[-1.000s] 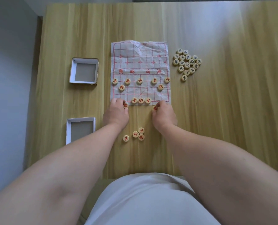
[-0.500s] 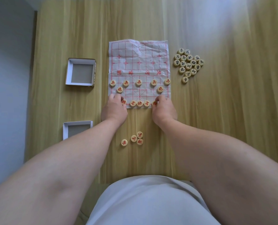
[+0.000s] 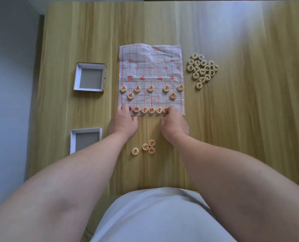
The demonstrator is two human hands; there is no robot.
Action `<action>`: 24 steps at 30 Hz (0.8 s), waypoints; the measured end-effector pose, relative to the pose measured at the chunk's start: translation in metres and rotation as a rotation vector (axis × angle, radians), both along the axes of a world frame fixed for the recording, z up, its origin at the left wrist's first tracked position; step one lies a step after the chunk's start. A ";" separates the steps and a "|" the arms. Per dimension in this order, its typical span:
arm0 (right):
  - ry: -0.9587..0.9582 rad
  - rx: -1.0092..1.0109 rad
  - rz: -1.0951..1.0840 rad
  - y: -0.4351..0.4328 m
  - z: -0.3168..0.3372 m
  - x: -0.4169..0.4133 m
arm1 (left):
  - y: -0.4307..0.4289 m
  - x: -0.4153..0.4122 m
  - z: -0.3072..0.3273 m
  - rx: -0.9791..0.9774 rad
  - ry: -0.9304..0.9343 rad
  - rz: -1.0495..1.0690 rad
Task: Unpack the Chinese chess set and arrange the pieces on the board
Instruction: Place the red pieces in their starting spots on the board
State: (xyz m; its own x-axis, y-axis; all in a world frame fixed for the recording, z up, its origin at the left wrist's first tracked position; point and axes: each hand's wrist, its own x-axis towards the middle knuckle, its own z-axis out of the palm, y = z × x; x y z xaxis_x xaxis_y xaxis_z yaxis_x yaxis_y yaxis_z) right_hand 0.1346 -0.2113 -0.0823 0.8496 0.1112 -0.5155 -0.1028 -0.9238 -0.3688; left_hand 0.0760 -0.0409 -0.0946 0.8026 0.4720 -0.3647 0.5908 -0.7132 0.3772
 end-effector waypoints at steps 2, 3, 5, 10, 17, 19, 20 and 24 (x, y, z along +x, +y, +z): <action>0.037 0.000 0.025 -0.001 0.002 -0.013 | -0.001 -0.012 0.001 -0.011 0.006 -0.042; 0.060 -0.002 0.026 -0.001 0.002 -0.020 | -0.002 -0.018 0.001 -0.018 0.009 -0.069; 0.102 -0.009 0.024 -0.002 0.002 -0.033 | -0.006 -0.030 -0.001 -0.029 0.033 -0.125; 0.141 -0.007 0.037 -0.007 0.003 -0.066 | -0.017 -0.063 -0.005 -0.060 0.049 -0.234; 0.144 -0.021 0.011 -0.012 0.003 -0.084 | -0.027 -0.081 -0.008 -0.041 0.051 -0.268; 0.132 -0.035 0.007 -0.012 0.000 -0.085 | -0.029 -0.082 -0.007 -0.022 0.057 -0.284; 0.127 -0.039 0.005 -0.011 -0.001 -0.086 | -0.030 -0.083 -0.006 -0.012 0.061 -0.290; 0.116 -0.062 0.003 -0.008 -0.006 -0.083 | -0.031 -0.078 -0.006 -0.012 0.064 -0.275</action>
State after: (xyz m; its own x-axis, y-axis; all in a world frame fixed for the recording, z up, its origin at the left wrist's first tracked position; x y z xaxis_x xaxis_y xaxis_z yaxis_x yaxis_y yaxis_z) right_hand 0.0518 -0.2190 -0.0886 0.7836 0.0788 -0.6162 -0.1385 -0.9448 -0.2970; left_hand -0.0024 -0.0718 -0.1003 0.8752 0.2346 -0.4231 0.3983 -0.8457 0.3551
